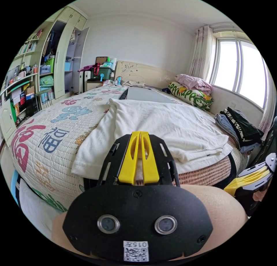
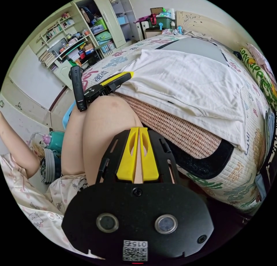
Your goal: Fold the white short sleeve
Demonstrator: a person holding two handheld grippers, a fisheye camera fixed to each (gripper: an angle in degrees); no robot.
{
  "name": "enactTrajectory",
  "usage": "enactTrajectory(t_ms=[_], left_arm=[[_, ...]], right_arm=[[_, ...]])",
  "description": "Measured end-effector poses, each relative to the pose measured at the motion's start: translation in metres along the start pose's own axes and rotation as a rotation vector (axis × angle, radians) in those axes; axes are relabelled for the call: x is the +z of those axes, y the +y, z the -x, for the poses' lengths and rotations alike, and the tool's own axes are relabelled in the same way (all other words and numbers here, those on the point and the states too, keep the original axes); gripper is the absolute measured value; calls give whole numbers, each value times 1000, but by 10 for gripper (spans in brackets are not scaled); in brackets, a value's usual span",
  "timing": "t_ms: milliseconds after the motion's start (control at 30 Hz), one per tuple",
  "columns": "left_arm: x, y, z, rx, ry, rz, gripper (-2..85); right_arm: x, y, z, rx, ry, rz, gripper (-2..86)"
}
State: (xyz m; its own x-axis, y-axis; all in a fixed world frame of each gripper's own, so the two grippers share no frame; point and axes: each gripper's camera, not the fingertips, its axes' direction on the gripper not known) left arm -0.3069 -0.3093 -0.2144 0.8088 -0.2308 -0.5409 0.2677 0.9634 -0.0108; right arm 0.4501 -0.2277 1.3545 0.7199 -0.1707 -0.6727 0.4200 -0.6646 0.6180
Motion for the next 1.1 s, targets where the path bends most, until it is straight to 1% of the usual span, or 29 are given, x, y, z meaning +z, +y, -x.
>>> enactTrajectory(t_ms=[333,533,700,800,867,967,1100], left_arm=[[-8,-7,-2,-1,1,1,-4],[-13,-15,-1,-2,4,2,-4],[-17,-23,0,-15,3,2,-4],[-20,-30,-4,-10,-16,5,-5],[-22,-35,-2,-9,9,7,-6],[-24,-41,0,-12,17,6,-6],[-28,-53,-1,-49,10,5,-6]], right_arm=[[56,-23,32,30,-7,28,-4],[81,-41,63,53,31,-18,-5],[38,-46,114,65,156,-275,-5],[18,-39,139,59,258,-325,-5],[9,-32,150,61,313,-337,-6],[-2,-17,162,127,385,-381,-6],[-21,-1,182,225,368,-498,-5]])
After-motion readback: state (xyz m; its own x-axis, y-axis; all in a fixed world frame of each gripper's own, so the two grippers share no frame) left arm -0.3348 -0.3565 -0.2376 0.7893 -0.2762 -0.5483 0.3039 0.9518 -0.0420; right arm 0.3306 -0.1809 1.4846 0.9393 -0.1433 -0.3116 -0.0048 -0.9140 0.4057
